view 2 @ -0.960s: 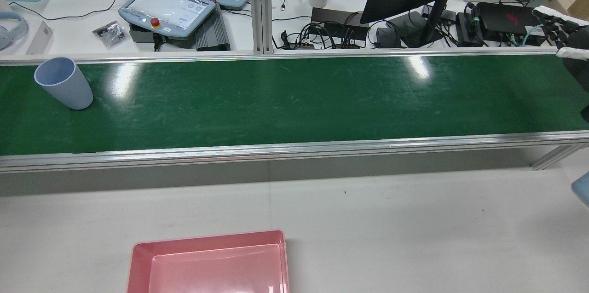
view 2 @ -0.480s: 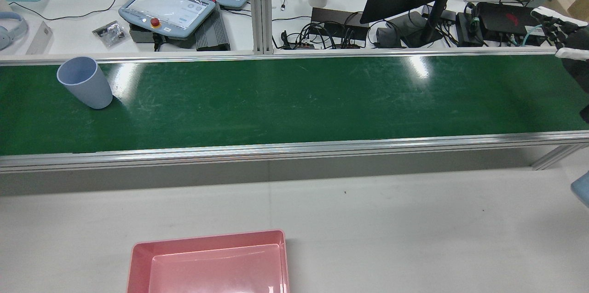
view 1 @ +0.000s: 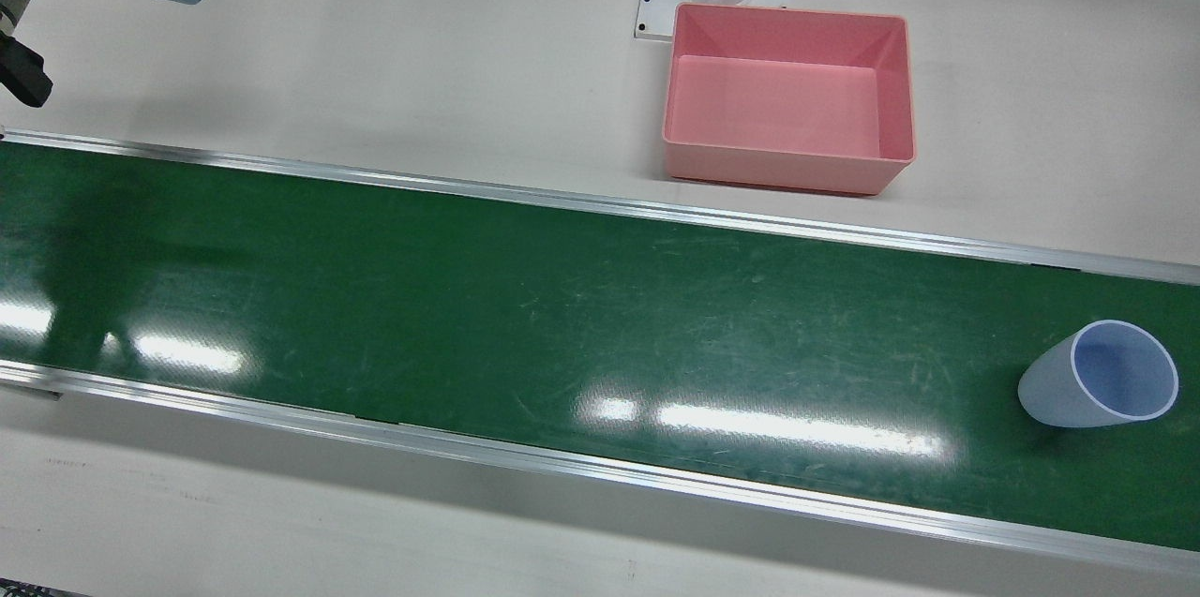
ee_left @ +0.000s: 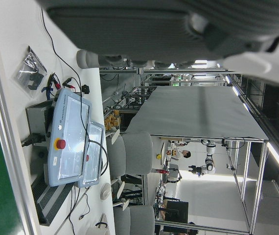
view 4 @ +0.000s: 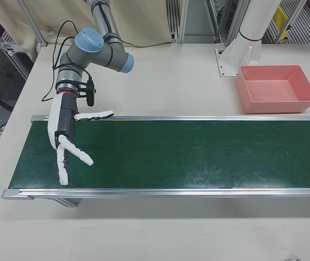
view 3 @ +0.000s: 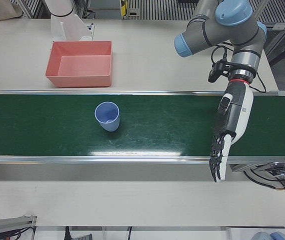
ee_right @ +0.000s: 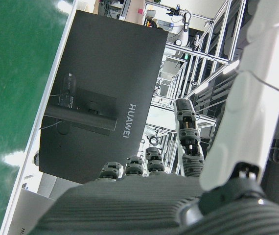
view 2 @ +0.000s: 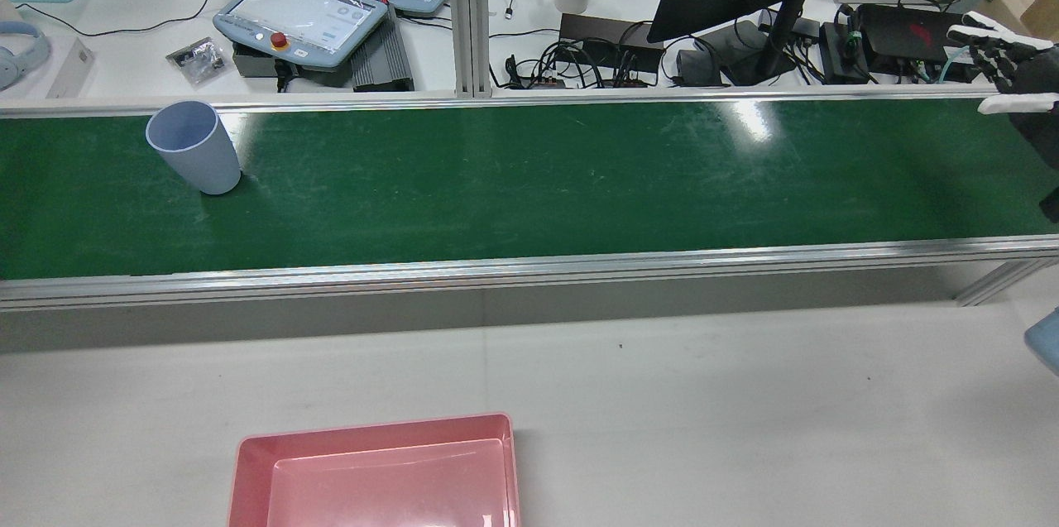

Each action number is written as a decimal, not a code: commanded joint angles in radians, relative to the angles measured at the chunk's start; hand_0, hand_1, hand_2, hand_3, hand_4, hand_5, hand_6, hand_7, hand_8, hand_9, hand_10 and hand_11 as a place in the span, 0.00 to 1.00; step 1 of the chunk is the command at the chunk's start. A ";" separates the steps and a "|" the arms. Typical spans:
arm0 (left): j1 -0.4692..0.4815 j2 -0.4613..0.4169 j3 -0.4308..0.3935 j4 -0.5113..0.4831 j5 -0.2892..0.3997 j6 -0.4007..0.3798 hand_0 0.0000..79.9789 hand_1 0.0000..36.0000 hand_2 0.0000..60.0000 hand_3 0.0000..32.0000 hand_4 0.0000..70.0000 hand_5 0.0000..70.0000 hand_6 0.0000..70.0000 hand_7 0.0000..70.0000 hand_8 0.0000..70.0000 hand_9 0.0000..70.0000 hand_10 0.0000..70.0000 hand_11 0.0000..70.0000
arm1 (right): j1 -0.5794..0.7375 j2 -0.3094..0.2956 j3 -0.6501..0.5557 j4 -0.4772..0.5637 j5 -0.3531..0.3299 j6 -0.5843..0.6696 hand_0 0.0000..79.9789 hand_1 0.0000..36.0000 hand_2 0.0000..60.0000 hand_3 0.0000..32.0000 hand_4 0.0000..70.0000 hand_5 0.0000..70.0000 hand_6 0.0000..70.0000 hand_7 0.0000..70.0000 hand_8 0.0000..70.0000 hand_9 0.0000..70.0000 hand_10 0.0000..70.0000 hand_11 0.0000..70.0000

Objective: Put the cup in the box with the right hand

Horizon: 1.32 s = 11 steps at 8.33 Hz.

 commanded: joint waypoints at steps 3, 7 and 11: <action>0.000 0.000 -0.001 0.000 0.002 -0.001 0.00 0.00 0.00 0.00 0.00 0.00 0.00 0.00 0.00 0.00 0.00 0.00 | -0.008 0.001 -0.002 0.000 0.000 0.000 0.71 0.44 0.00 0.00 0.27 0.09 0.08 0.20 0.07 0.14 0.05 0.10; -0.001 0.000 -0.001 0.000 0.000 -0.001 0.00 0.00 0.00 0.00 0.00 0.00 0.00 0.00 0.00 0.00 0.00 0.00 | -0.010 0.001 -0.002 0.001 0.002 0.000 0.68 0.36 0.00 0.00 0.28 0.08 0.08 0.22 0.07 0.15 0.04 0.09; 0.000 0.000 -0.001 0.000 0.000 0.000 0.00 0.00 0.00 0.00 0.00 0.00 0.00 0.00 0.00 0.00 0.00 0.00 | -0.008 -0.001 -0.004 0.003 0.002 0.000 0.63 0.29 0.00 1.00 0.00 0.08 0.00 0.12 0.06 0.12 0.03 0.07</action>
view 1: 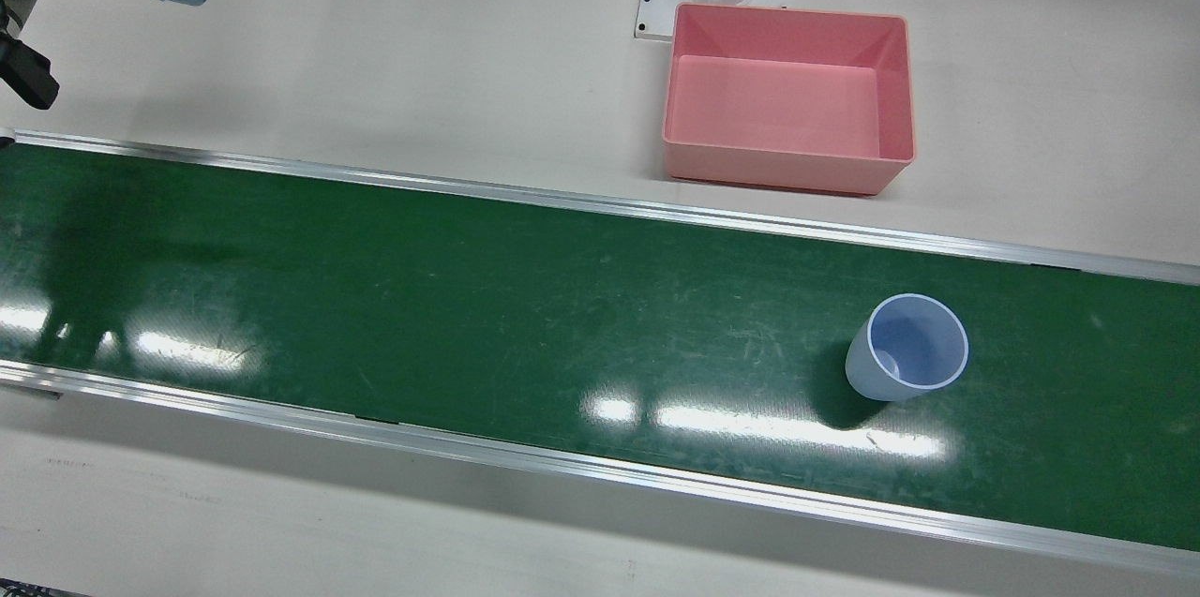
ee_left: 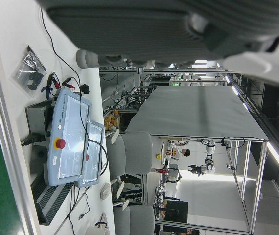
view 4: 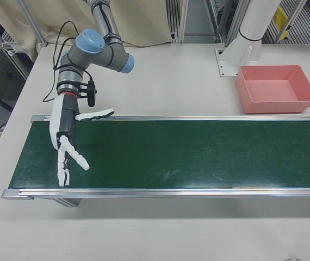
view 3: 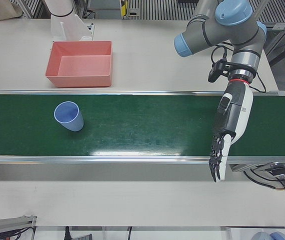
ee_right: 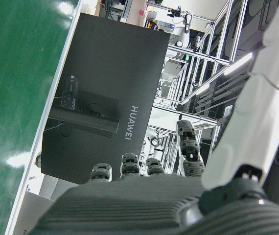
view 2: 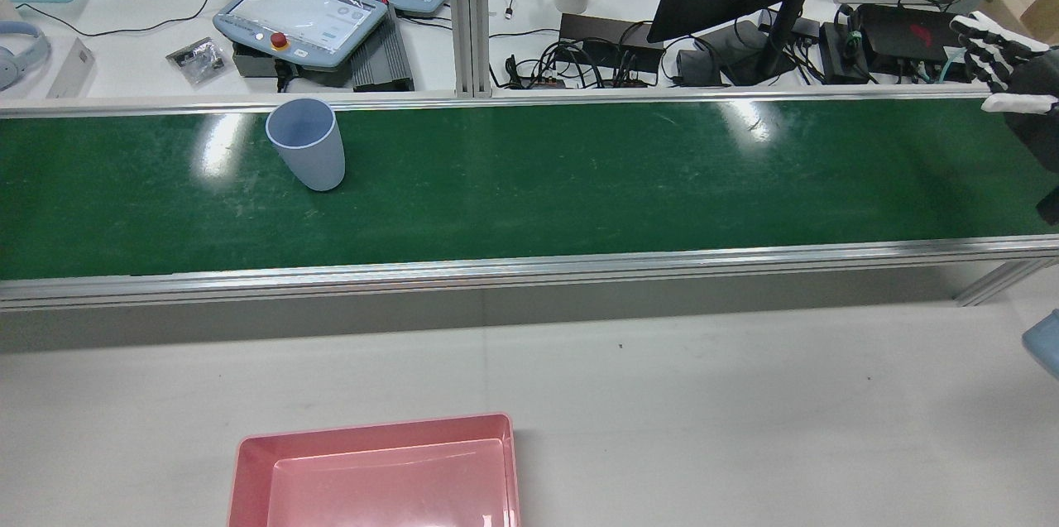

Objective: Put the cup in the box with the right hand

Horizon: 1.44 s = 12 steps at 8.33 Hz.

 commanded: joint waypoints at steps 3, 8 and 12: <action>0.000 0.000 0.000 0.000 0.000 0.001 0.00 0.00 0.00 0.00 0.00 0.00 0.00 0.00 0.00 0.00 0.00 0.00 | -0.001 0.000 -0.001 0.001 0.000 0.000 0.62 0.29 0.00 1.00 0.00 0.08 0.00 0.07 0.07 0.13 0.04 0.08; 0.000 0.000 0.000 0.000 0.000 -0.001 0.00 0.00 0.00 0.00 0.00 0.00 0.00 0.00 0.00 0.00 0.00 0.00 | -0.004 0.004 0.002 -0.001 0.000 -0.002 0.65 0.26 0.00 0.00 0.40 0.06 0.06 0.12 0.02 0.06 0.05 0.09; 0.000 0.000 0.000 0.000 0.000 -0.001 0.00 0.00 0.00 0.00 0.00 0.00 0.00 0.00 0.00 0.00 0.00 0.00 | -0.005 0.004 0.001 -0.001 0.000 -0.002 0.64 0.20 0.00 0.00 0.83 0.03 0.07 0.21 0.02 0.09 0.06 0.10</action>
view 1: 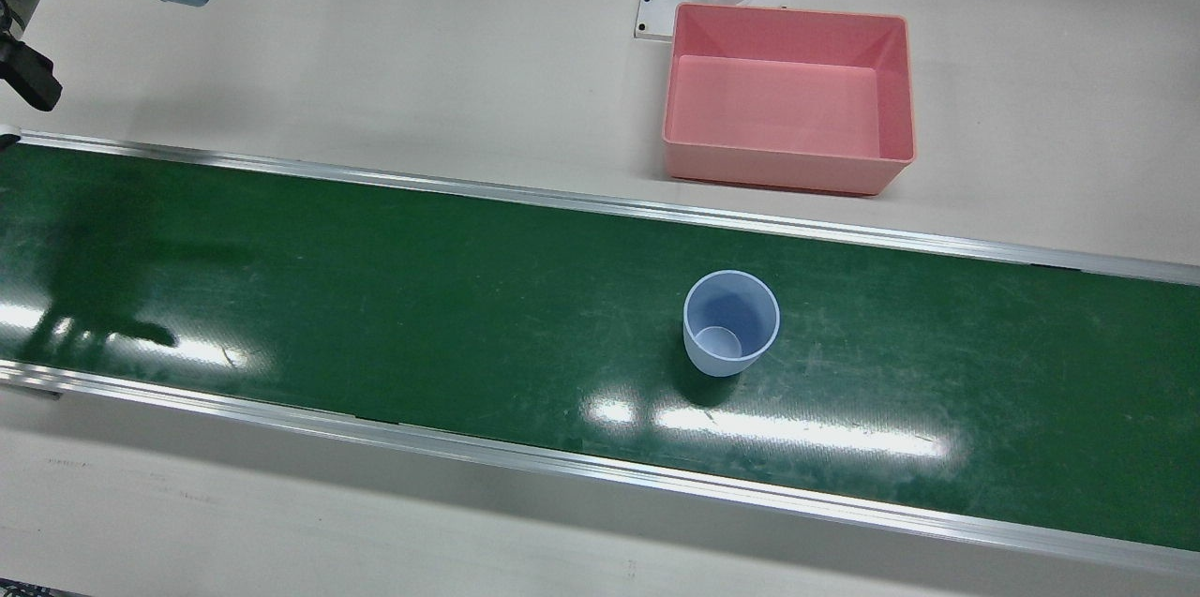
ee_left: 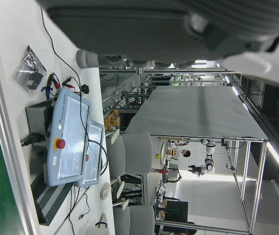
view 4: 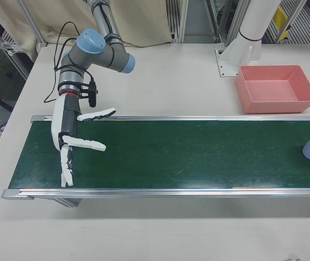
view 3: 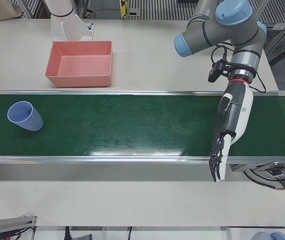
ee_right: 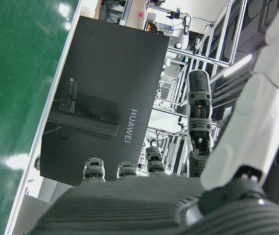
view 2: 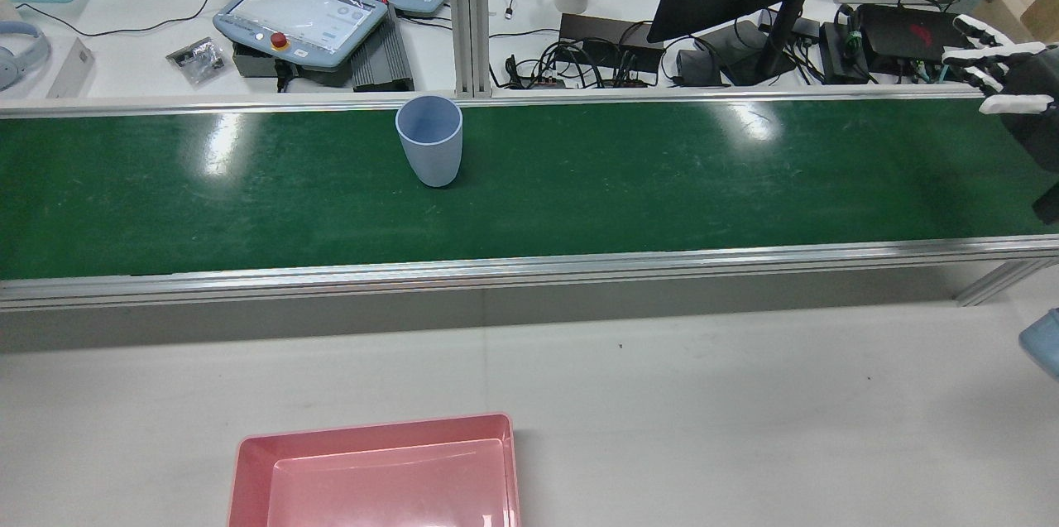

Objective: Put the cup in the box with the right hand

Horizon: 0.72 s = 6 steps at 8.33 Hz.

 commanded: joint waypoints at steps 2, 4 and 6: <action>-0.001 0.000 0.000 0.000 0.000 -0.001 0.00 0.00 0.00 0.00 0.00 0.00 0.00 0.00 0.00 0.00 0.00 0.00 | 0.001 0.000 -0.002 0.000 0.000 0.000 0.64 0.20 0.00 0.00 0.76 0.04 0.07 0.21 0.03 0.10 0.06 0.10; 0.001 0.000 0.000 0.000 0.000 -0.001 0.00 0.00 0.00 0.00 0.00 0.00 0.00 0.00 0.00 0.00 0.00 0.00 | -0.001 -0.001 -0.008 0.001 0.002 0.000 0.65 0.25 0.00 0.00 0.33 0.06 0.07 0.21 0.04 0.11 0.05 0.09; -0.001 0.000 0.001 0.000 0.000 -0.001 0.00 0.00 0.00 0.00 0.00 0.00 0.00 0.00 0.00 0.00 0.00 0.00 | -0.001 -0.001 -0.010 0.000 0.002 0.000 0.64 0.31 0.00 1.00 0.00 0.08 0.00 0.12 0.04 0.09 0.03 0.08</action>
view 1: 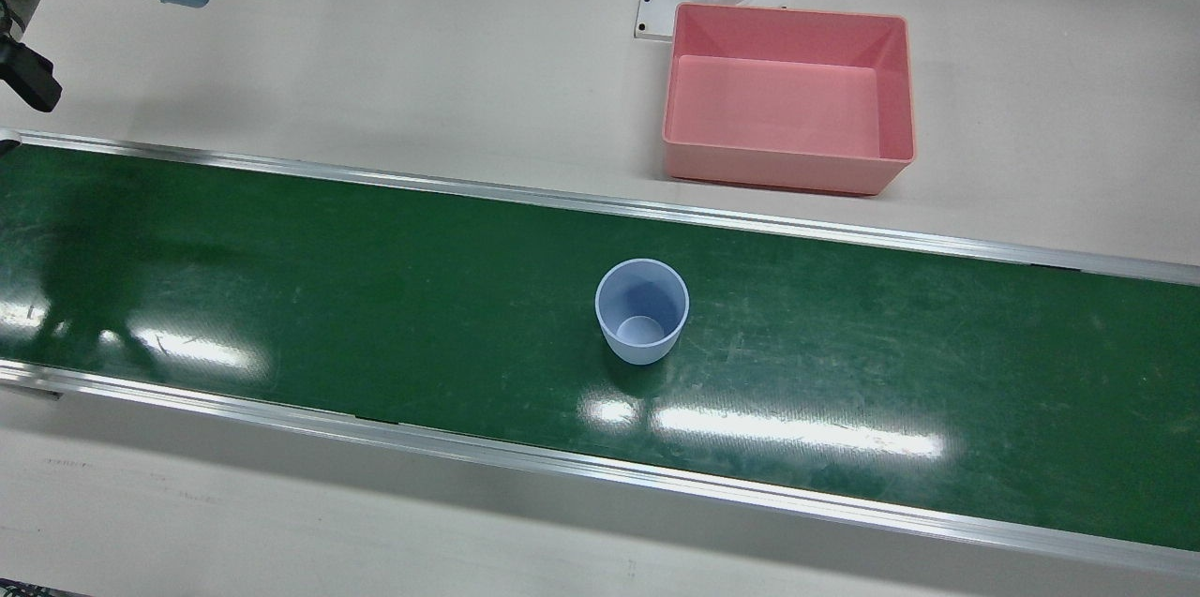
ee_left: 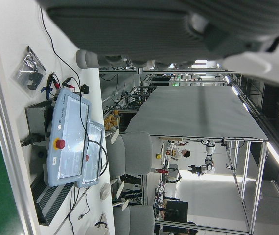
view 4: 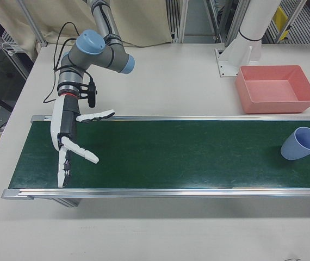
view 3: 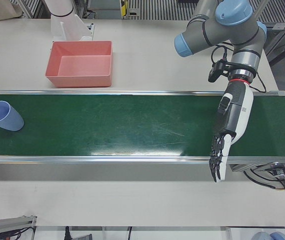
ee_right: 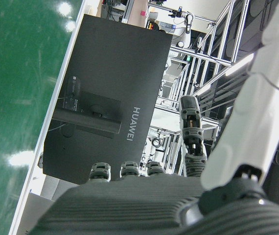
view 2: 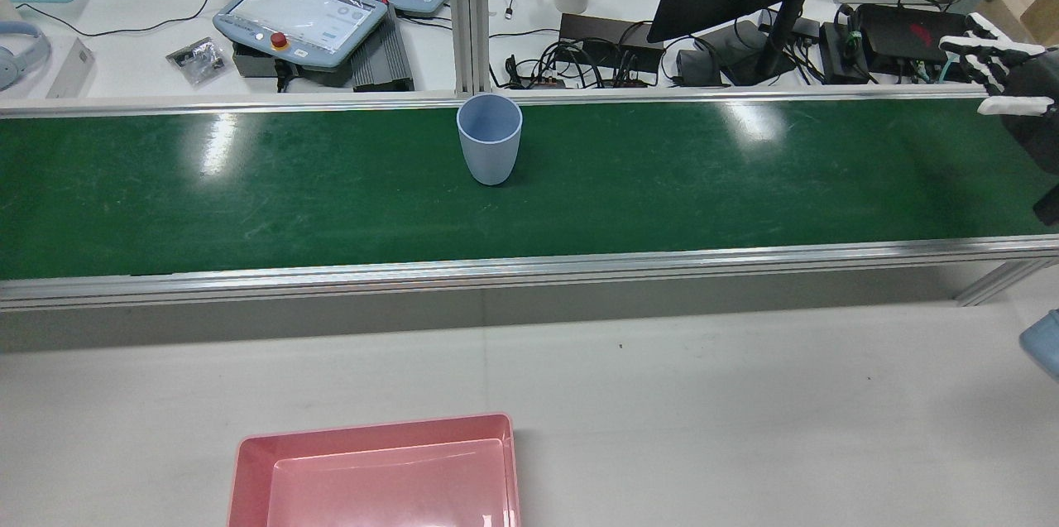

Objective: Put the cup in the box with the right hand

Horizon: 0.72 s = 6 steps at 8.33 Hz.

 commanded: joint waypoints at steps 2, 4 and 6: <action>0.001 0.000 0.000 0.000 0.000 -0.001 0.00 0.00 0.00 0.00 0.00 0.00 0.00 0.00 0.00 0.00 0.00 0.00 | 0.000 0.000 -0.002 -0.001 0.001 0.000 0.62 0.32 0.00 1.00 0.00 0.08 0.00 0.08 0.05 0.10 0.04 0.09; -0.001 0.000 0.001 0.000 0.000 0.001 0.00 0.00 0.00 0.00 0.00 0.00 0.00 0.00 0.00 0.00 0.00 0.00 | 0.000 0.000 -0.004 -0.001 0.001 0.000 0.62 0.31 0.00 1.00 0.00 0.08 0.00 0.08 0.05 0.11 0.04 0.09; 0.001 0.000 0.000 0.000 0.000 0.001 0.00 0.00 0.00 0.00 0.00 0.00 0.00 0.00 0.00 0.00 0.00 0.00 | -0.003 0.000 -0.005 -0.001 0.001 0.000 0.62 0.31 0.00 1.00 0.00 0.08 0.00 0.14 0.06 0.12 0.04 0.09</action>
